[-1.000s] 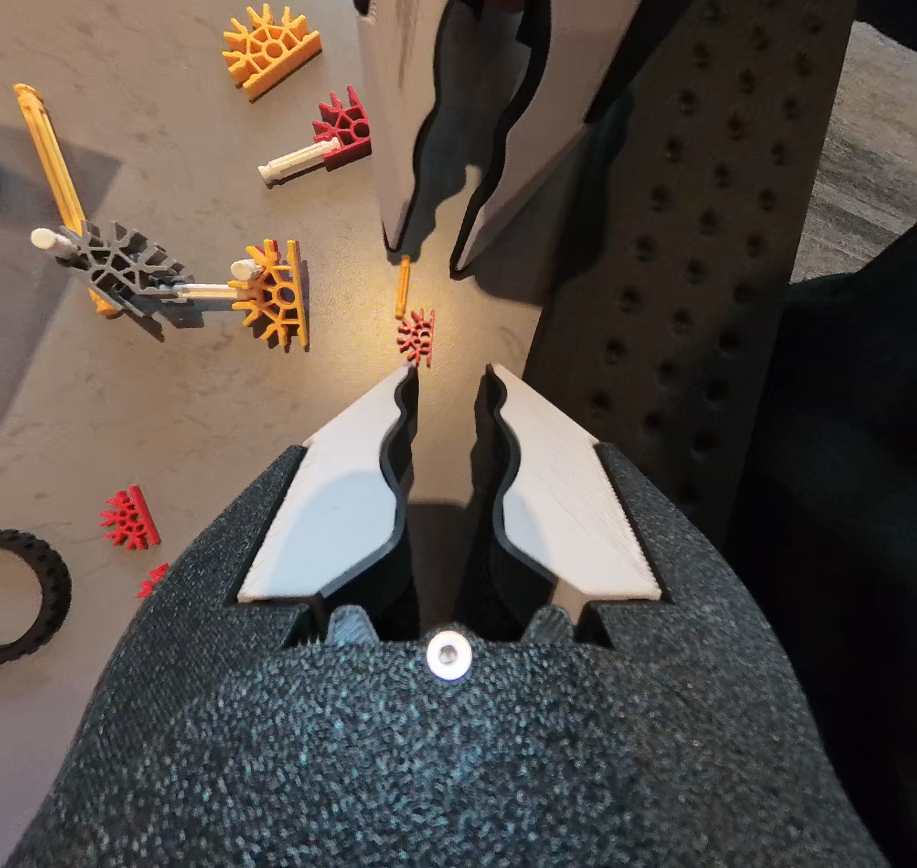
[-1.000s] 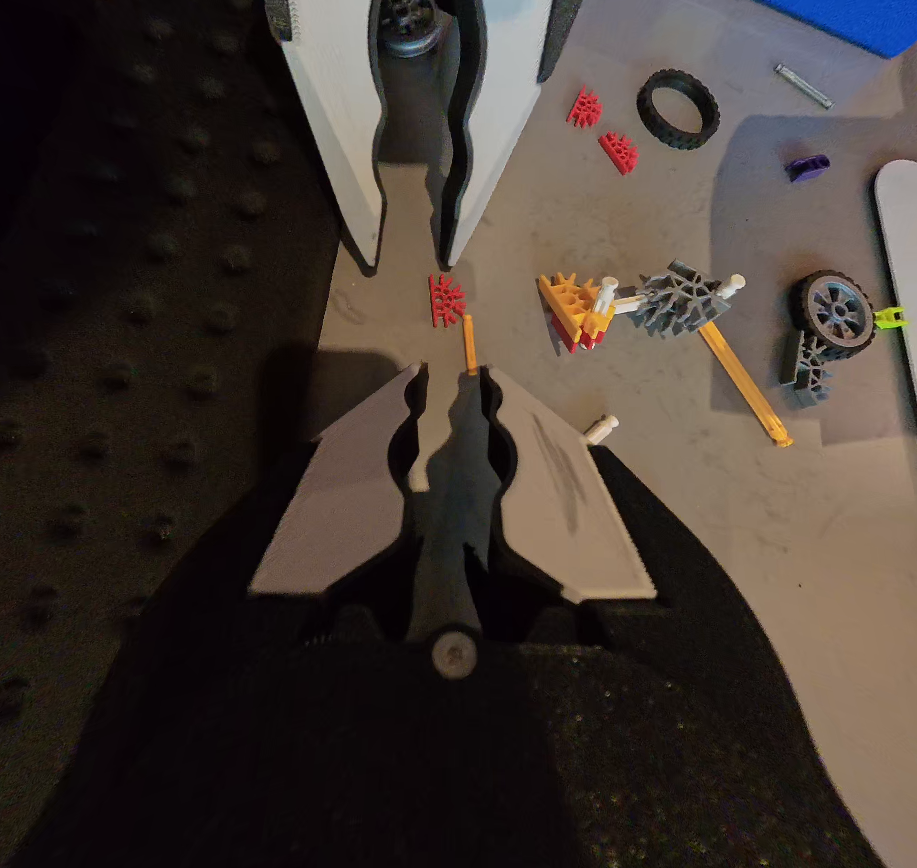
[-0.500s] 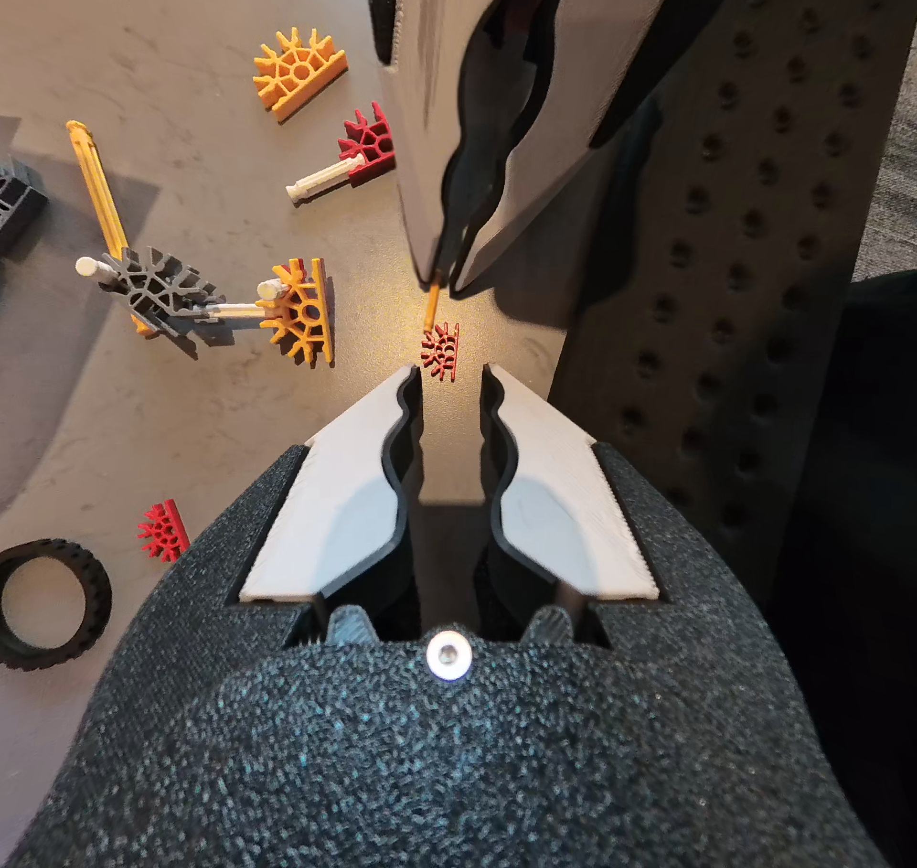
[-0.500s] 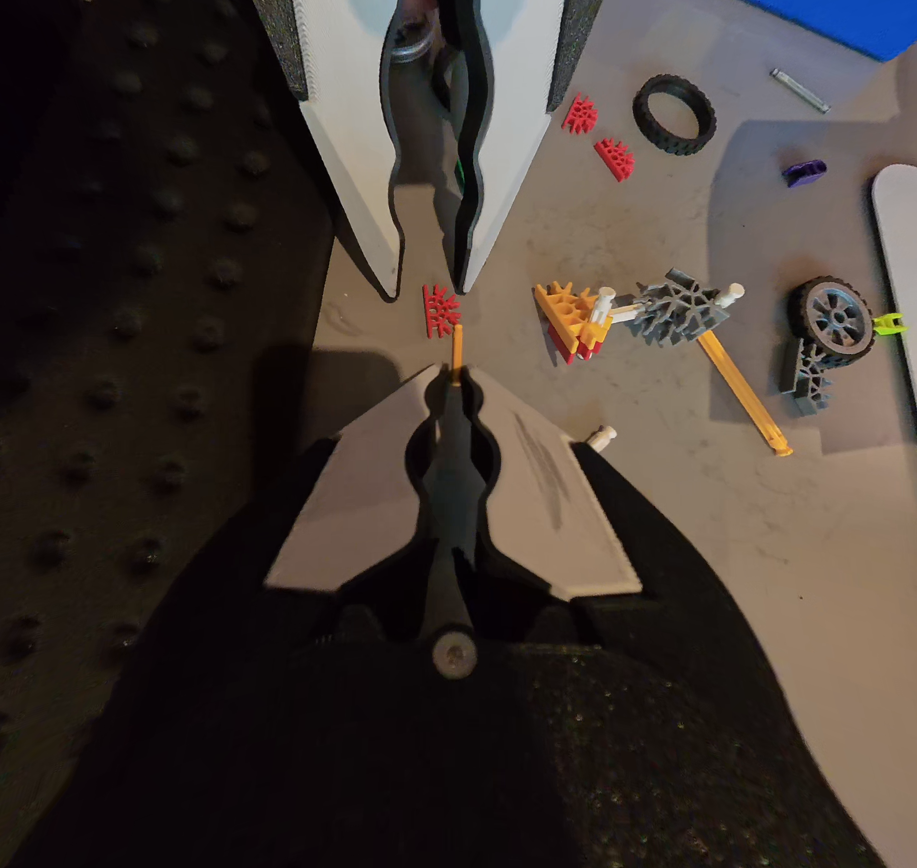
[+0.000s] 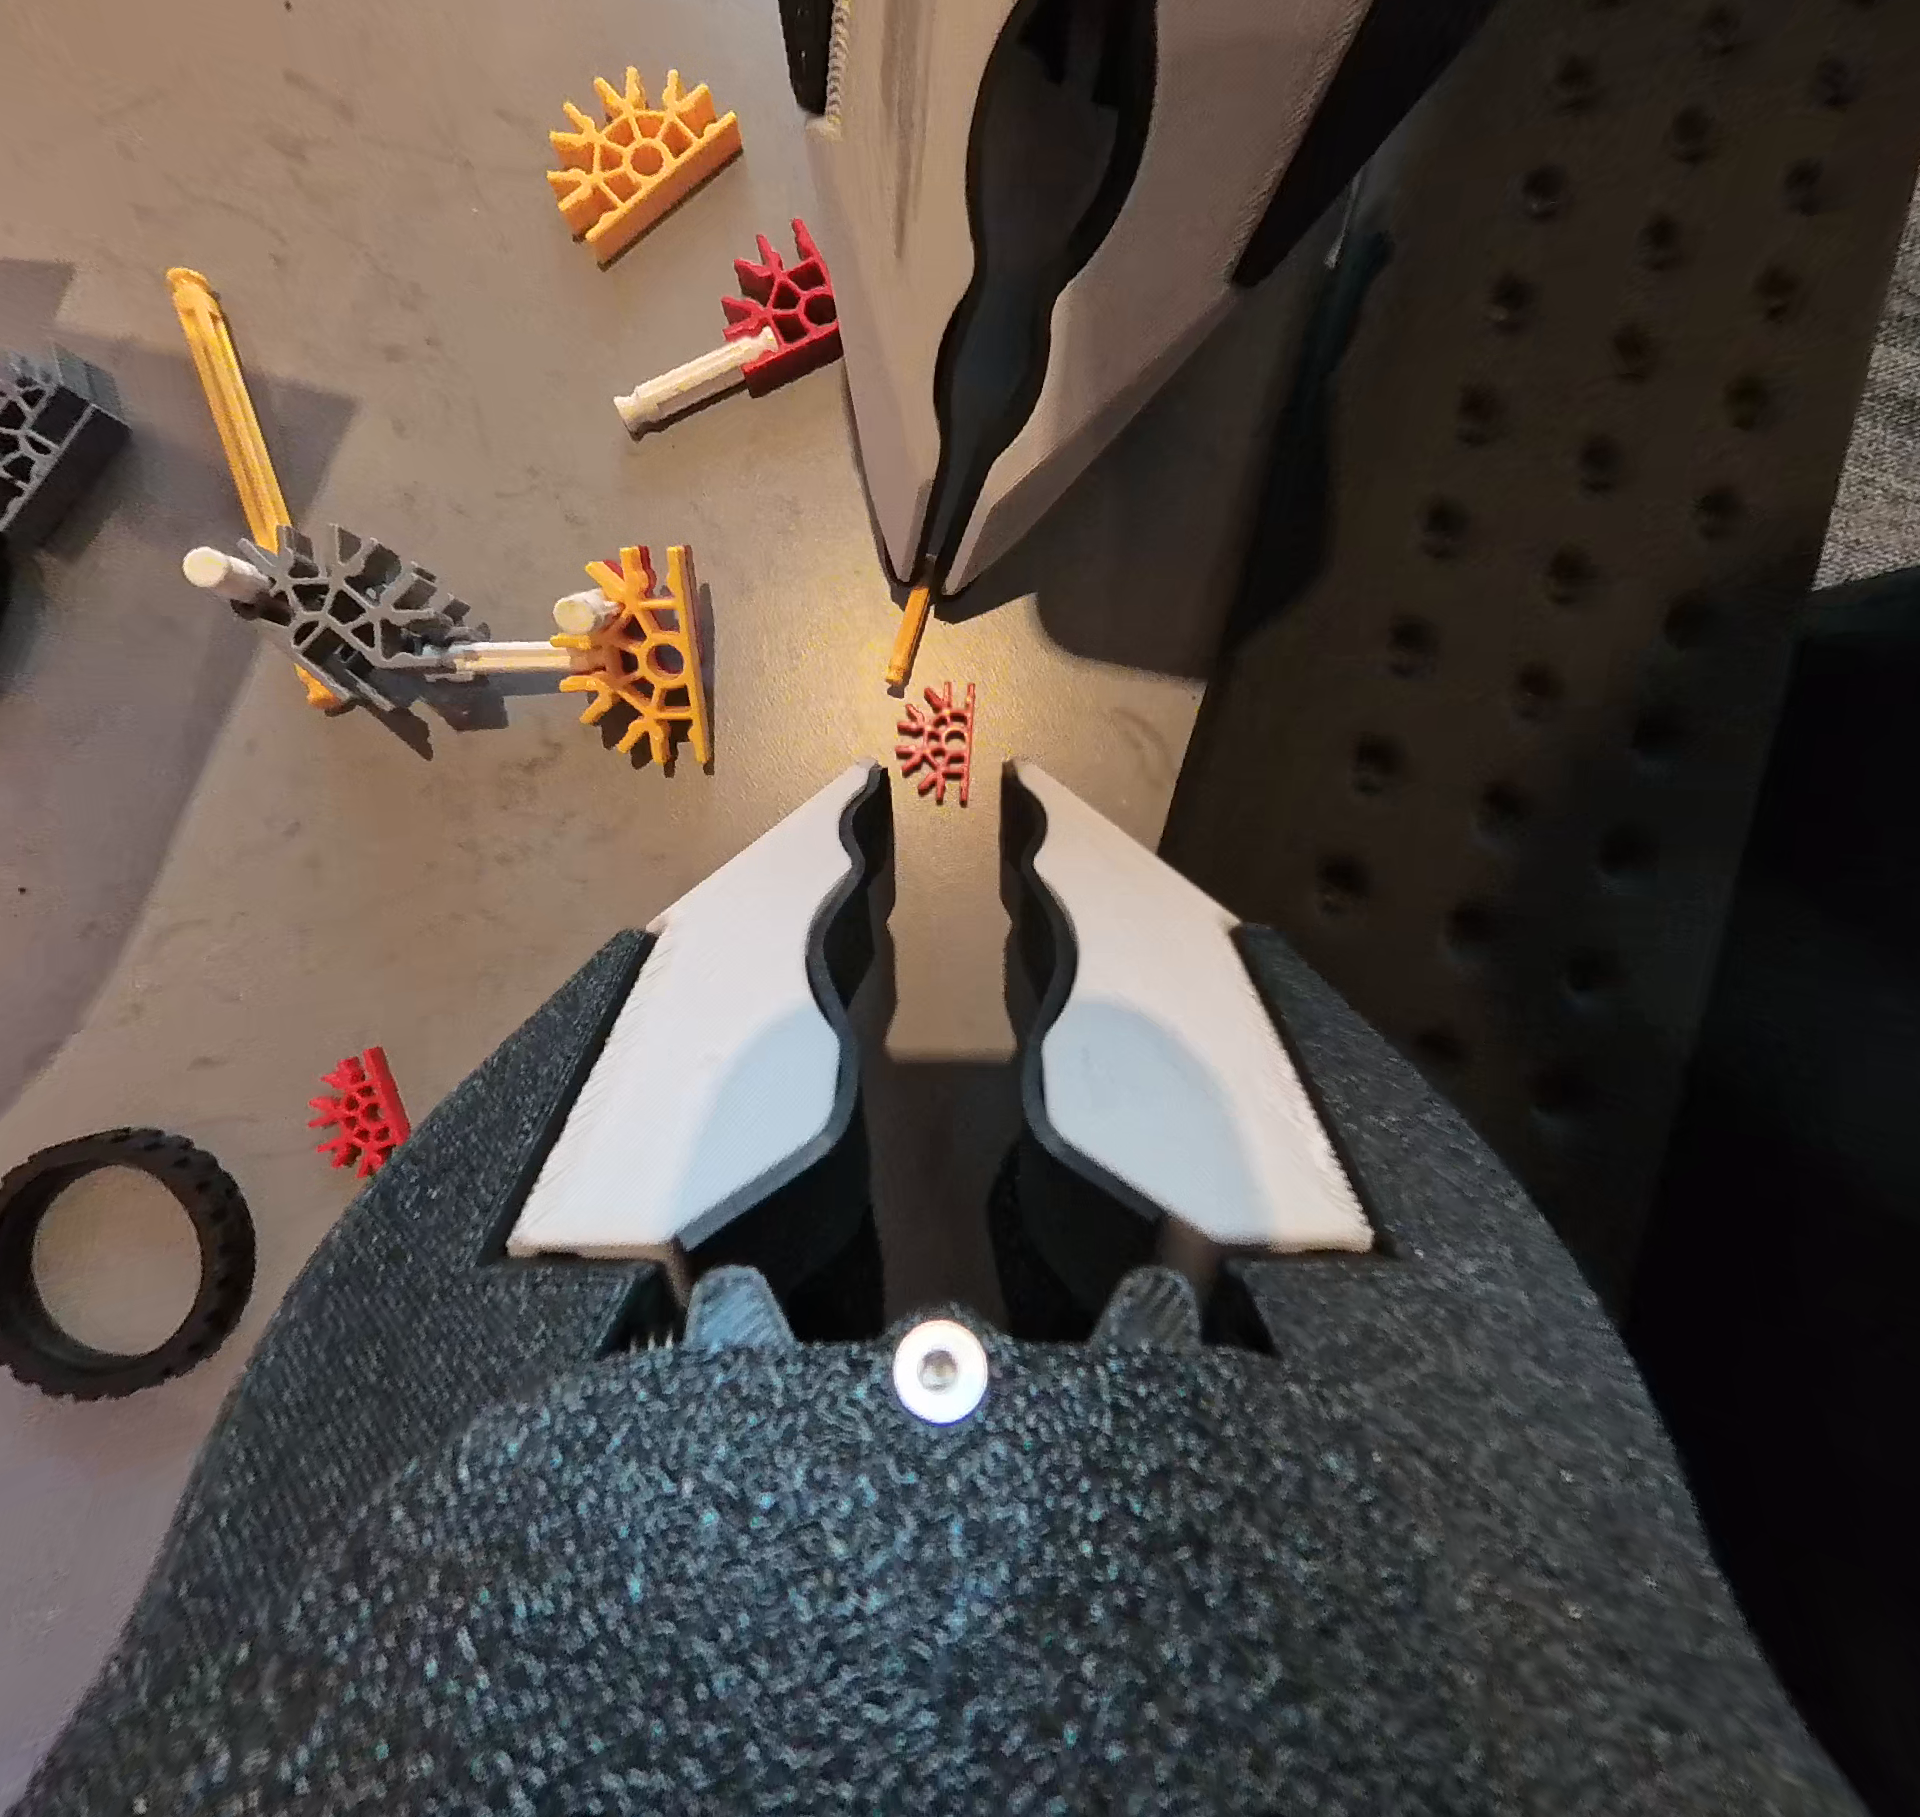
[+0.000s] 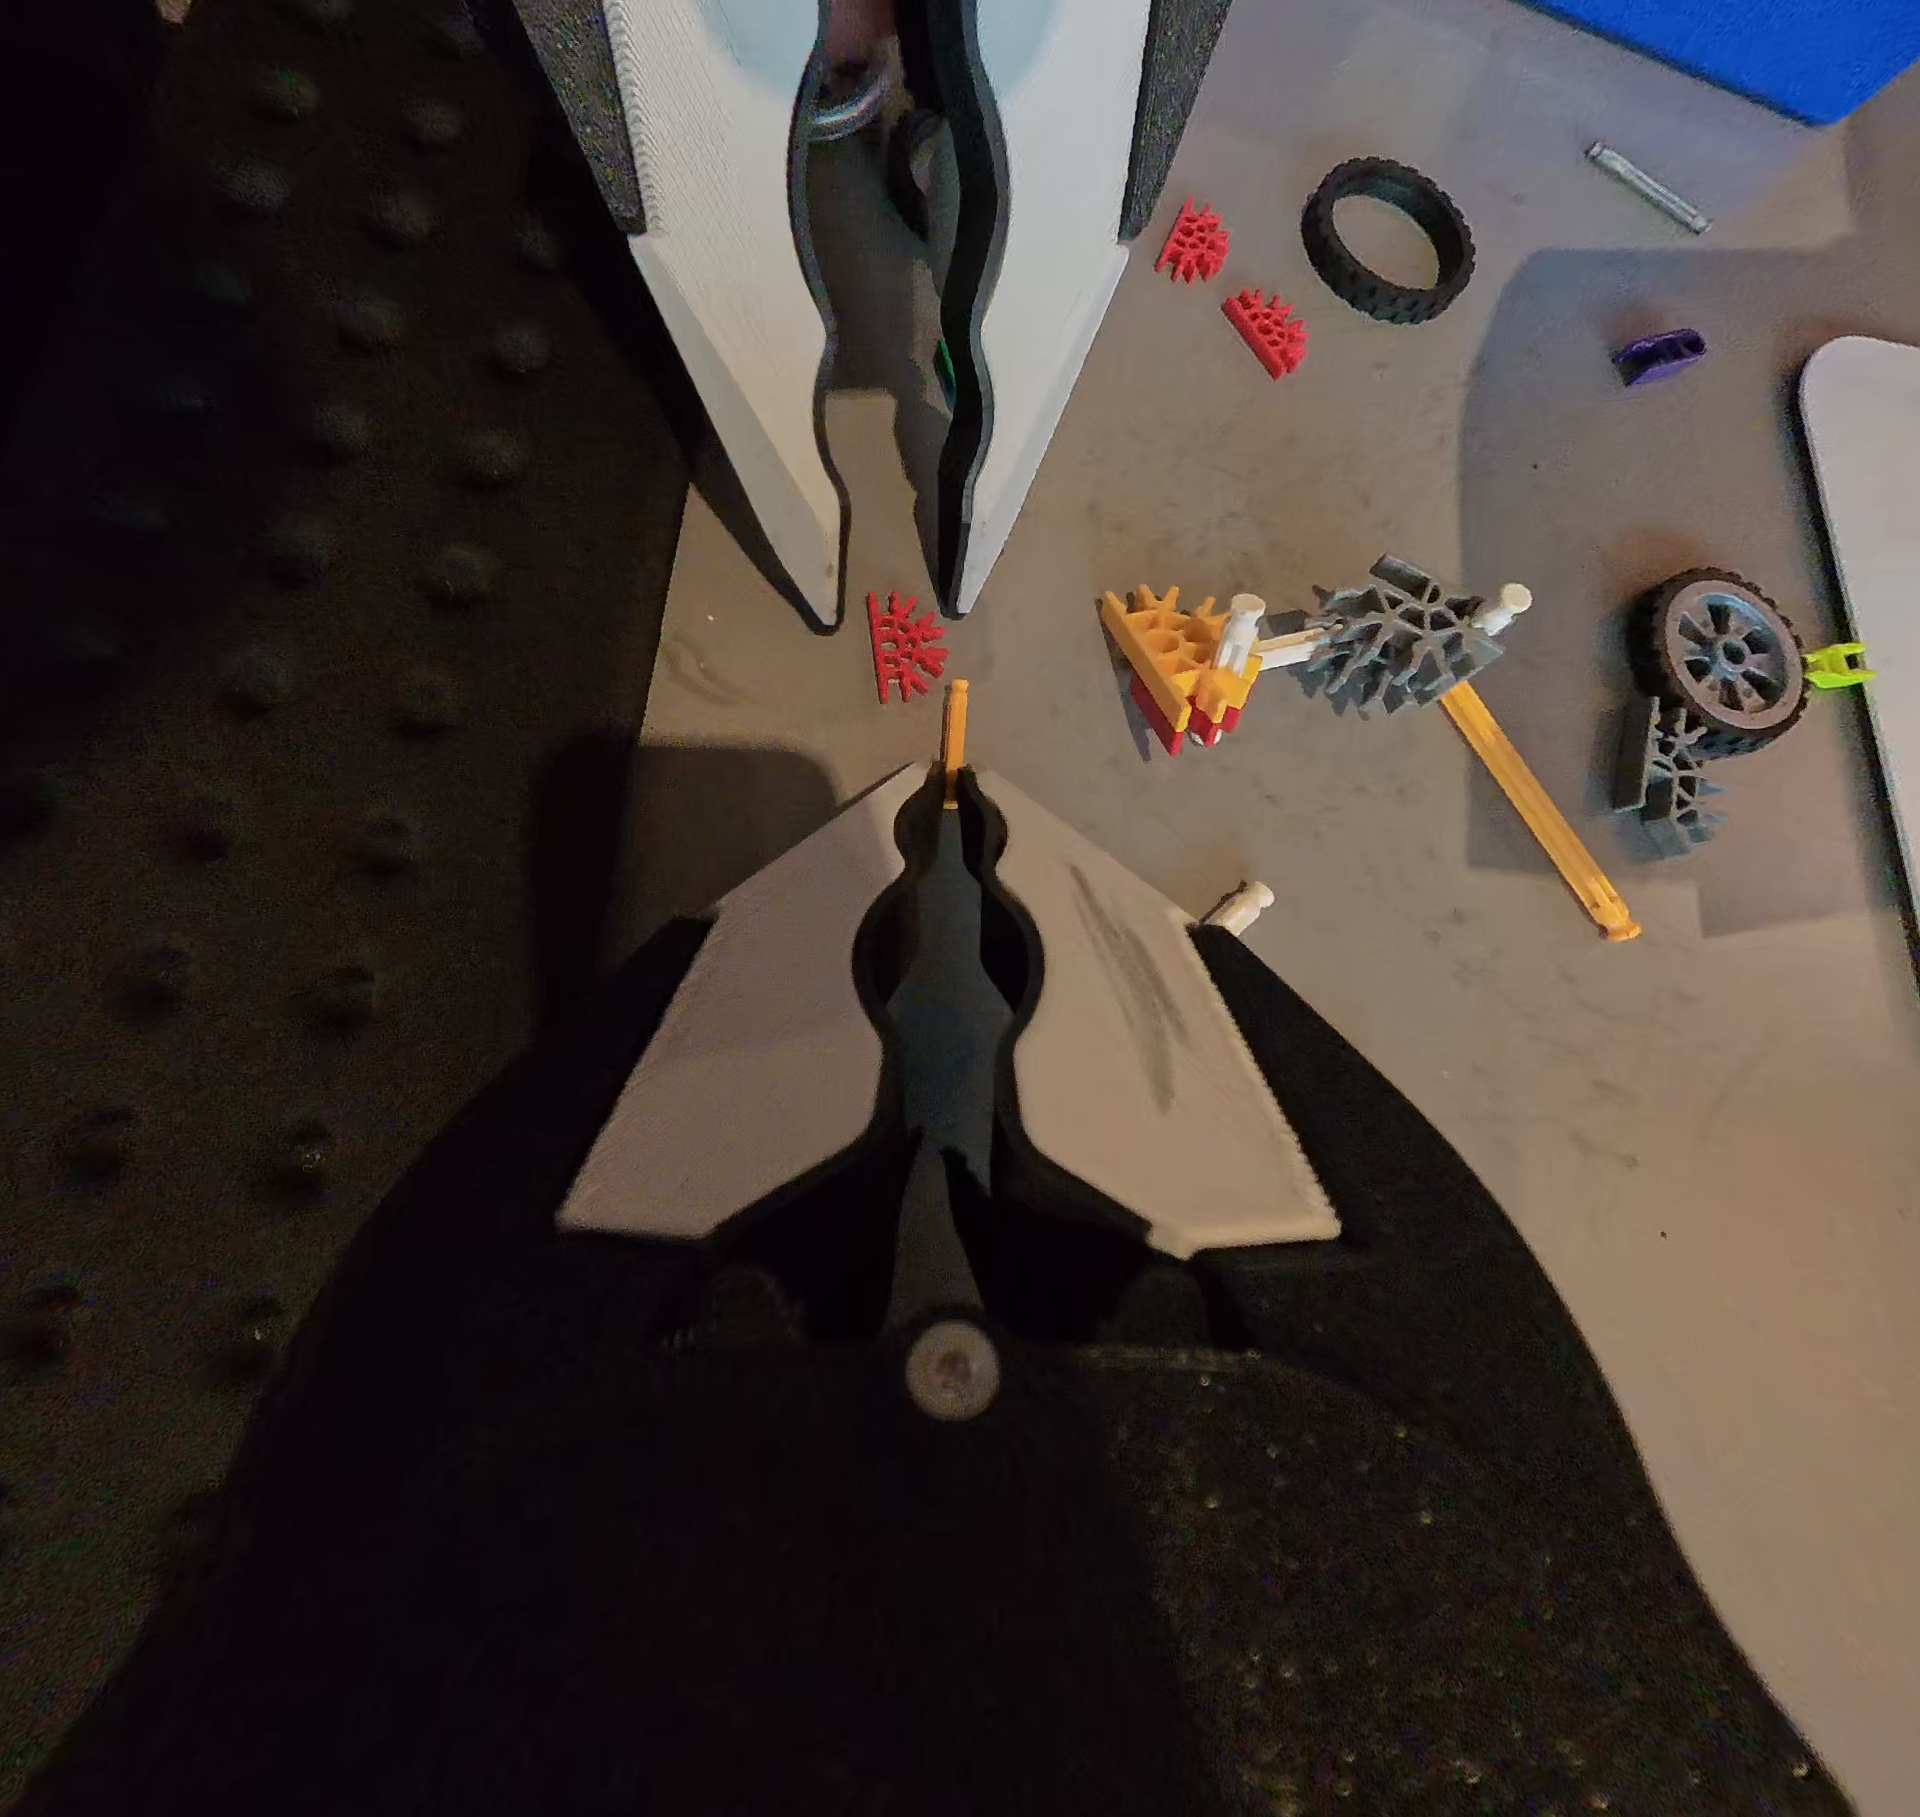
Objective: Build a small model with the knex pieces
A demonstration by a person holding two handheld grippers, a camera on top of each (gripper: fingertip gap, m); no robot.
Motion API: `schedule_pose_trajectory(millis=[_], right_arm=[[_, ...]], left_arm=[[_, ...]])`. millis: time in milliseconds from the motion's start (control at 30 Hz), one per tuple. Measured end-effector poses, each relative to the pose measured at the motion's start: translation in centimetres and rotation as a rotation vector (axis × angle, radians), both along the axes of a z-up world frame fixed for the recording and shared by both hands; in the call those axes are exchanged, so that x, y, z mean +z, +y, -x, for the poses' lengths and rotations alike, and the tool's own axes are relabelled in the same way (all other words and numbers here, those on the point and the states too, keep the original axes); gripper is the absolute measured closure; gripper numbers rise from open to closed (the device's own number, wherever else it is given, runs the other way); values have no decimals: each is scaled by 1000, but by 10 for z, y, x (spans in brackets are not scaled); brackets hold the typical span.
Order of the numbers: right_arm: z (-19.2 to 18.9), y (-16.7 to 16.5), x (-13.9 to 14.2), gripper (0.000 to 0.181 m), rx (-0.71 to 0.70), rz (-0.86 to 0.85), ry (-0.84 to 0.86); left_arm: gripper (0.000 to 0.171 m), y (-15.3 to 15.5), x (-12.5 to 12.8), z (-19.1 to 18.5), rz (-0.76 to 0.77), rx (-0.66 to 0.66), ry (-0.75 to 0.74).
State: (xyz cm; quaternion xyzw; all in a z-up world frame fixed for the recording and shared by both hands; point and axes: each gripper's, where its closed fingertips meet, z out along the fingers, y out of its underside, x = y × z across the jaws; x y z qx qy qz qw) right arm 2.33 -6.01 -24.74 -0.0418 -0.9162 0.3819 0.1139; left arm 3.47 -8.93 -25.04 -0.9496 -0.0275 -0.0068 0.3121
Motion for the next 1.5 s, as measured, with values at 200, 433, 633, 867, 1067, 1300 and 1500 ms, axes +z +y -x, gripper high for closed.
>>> schedule_pose_trajectory(millis=[200,433,633,867,1067,1300,1500], right_arm=[[-1,1,-2,180,5,-6,-7],[-1,0,-1,180,5,-6,-4],[-1,1,-3,180,4,-8,-10],[1,9,4,164,-19,15,-18],[5,15,8,164,-39,27,-11],[5,16,8,165,-40,26,-10],[4,15,6,165,-34,16,-10]], left_arm=[[159,1,-1,4,3,-4,30],[163,2,-1,5,-1,-9,66],[163,2,-1,5,-3,-14,83],[158,-3,2,4,-1,-9,74],[155,-13,11,4,-15,6,75],[154,-31,15,8,-4,27,91],[154,-36,16,10,-11,47,84]])
